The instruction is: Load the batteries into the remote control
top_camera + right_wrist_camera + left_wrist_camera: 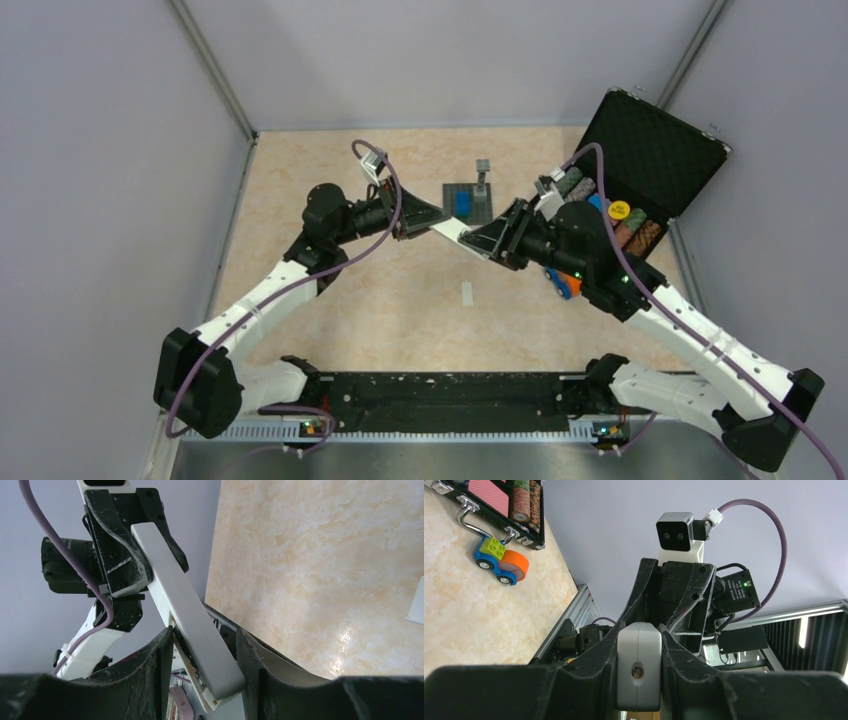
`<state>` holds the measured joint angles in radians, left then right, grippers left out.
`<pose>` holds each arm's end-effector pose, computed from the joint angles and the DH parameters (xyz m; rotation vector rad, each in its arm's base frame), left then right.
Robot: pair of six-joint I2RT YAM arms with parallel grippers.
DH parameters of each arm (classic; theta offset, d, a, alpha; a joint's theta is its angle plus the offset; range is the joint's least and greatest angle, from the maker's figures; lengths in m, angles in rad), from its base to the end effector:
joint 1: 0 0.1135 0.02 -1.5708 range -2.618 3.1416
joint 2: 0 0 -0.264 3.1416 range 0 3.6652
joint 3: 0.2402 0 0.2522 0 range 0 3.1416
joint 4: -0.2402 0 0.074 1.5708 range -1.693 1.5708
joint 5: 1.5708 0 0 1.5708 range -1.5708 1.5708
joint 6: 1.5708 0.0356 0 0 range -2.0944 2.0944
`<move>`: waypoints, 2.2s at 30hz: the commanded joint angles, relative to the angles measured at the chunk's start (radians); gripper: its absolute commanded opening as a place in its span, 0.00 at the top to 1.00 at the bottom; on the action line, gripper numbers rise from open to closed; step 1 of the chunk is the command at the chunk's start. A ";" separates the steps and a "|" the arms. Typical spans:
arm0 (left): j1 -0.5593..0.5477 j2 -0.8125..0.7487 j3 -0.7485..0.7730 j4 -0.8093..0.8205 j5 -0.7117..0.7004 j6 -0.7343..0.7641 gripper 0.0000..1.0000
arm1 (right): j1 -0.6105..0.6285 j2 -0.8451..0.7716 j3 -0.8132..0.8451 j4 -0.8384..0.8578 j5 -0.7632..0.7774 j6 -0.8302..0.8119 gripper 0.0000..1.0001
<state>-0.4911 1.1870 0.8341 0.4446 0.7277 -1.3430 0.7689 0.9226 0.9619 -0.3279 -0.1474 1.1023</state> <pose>0.2286 -0.1491 0.3391 -0.0573 1.8773 -1.9096 0.1456 0.1482 0.3624 0.2360 2.1049 1.3631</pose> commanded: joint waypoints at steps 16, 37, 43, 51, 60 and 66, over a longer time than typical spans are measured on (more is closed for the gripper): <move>0.066 -0.058 0.060 0.078 0.004 -0.001 1.00 | -0.016 -0.043 -0.052 -0.086 -0.066 0.004 0.60; 0.071 -0.089 0.058 0.036 0.046 0.139 1.00 | -0.035 -0.090 -0.067 -0.013 -0.074 -0.007 0.31; 0.071 -0.090 0.055 0.013 0.053 0.159 1.00 | -0.035 -0.132 -0.104 0.118 -0.070 0.014 0.20; 0.071 -0.096 0.052 -0.018 0.079 0.200 1.00 | -0.035 -0.106 -0.142 0.262 -0.099 0.036 0.20; 0.071 -0.092 0.057 -0.025 0.105 0.202 1.00 | -0.036 -0.046 -0.149 0.279 -0.103 0.021 0.25; 0.071 -0.086 0.061 -0.021 0.110 0.178 1.00 | -0.035 -0.010 -0.144 0.277 -0.129 0.011 0.38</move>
<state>-0.4248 1.1213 0.8494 0.3805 0.8227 -1.1542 0.7429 0.8951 0.8173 -0.0956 -0.2508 1.1263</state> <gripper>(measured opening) 0.296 0.680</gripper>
